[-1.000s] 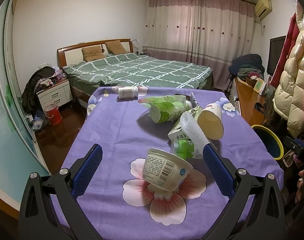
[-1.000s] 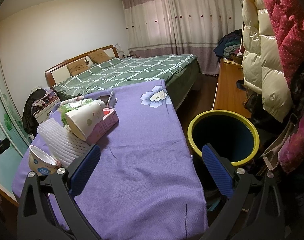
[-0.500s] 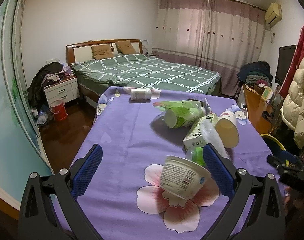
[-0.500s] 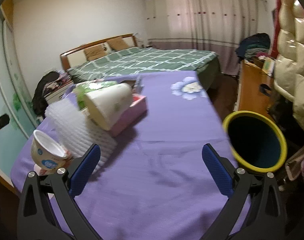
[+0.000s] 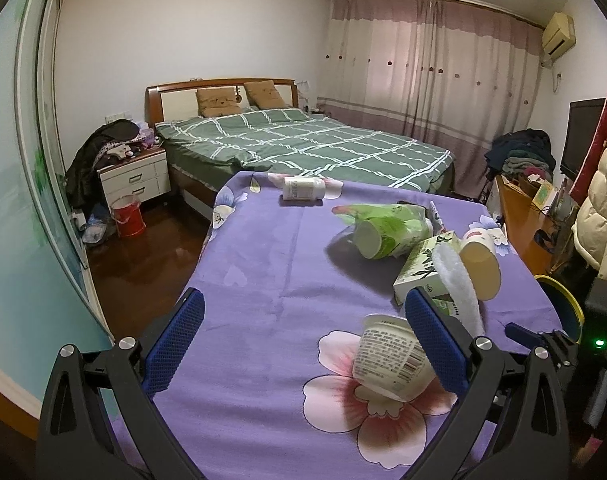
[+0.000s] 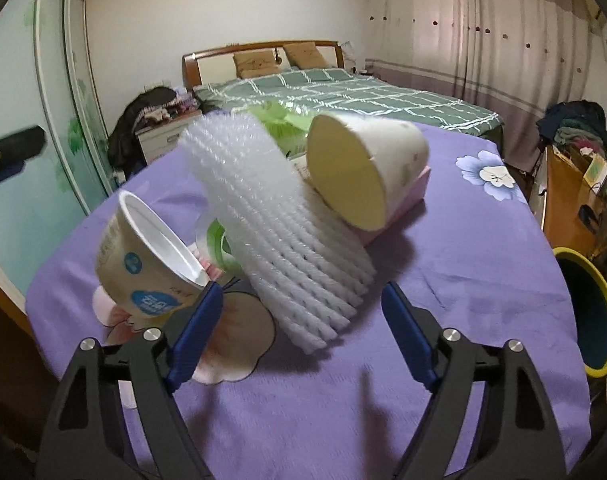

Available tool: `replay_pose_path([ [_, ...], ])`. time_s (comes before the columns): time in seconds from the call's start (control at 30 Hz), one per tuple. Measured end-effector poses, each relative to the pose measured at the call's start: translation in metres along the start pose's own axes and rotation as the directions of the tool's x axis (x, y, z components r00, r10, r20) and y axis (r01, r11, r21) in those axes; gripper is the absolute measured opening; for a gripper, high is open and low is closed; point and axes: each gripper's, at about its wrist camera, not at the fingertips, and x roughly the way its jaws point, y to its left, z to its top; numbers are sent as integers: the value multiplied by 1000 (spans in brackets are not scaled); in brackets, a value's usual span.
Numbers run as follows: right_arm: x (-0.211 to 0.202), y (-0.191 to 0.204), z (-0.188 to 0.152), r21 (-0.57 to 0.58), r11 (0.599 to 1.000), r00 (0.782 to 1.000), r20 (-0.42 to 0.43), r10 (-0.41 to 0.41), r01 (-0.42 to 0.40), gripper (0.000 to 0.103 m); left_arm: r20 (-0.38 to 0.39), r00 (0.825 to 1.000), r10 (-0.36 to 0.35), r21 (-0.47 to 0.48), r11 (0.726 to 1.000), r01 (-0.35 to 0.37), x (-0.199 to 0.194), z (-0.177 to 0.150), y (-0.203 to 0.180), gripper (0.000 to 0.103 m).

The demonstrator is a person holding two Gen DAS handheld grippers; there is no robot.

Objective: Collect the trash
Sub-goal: 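Grasp the stack of clear plastic cups with the right gripper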

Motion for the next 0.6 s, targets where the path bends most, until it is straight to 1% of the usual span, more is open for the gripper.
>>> replay_pose_path([
  [0.1, 11, 1, 0, -12, 1000, 1000, -27, -12, 12, 71, -10, 1000, -1, -2, 1000, 1, 3, -2, 2, 99],
  [0.17, 14, -1, 0, -11, 1000, 999, -43, -14, 13, 63, -15, 1000, -2, -3, 1000, 2, 4, -3, 2, 99],
  [0.2, 14, -2, -1, -6, 1000, 999, -49, -8, 8, 53, -16, 1000, -3, -4, 1000, 3, 5, -3, 3, 99],
  [0.23, 16, -4, 0, 0, 1000, 999, -54, -1, 1, 41, -17, 1000, -4, -5, 1000, 4, 5, -3, 2, 99],
  [0.27, 15, -6, 0, 10, 1000, 999, -54, 6, -5, 36, -18, 1000, -5, -4, 1000, 5, 5, -4, 1, 99],
  [0.3, 14, -8, 0, 11, 1000, 999, -51, 6, -5, 26, -19, 1000, -6, -2, 1000, 6, 6, -4, 0, 99],
  [0.33, 12, -11, 0, 11, 1000, 999, -48, 7, -6, 20, -20, 1000, -7, -1, 1000, 7, 7, -3, 0, 99],
  [0.37, 8, -12, 0, 14, 1000, 999, -40, 15, -15, 19, -20, 1000, -9, 1, 1000, 9, 7, -3, -1, 99],
  [0.43, 0, -15, 1, 21, 999, 999, -20, 30, -29, 15, -19, 1000, -12, 3, 1000, 12, 7, -3, -3, 99],
  [0.6, -27, -24, 6, 46, 996, 996, 43, 80, -82, 14, -18, 1000, -18, 10, 1000, 18, 7, -4, -8, 99],
])
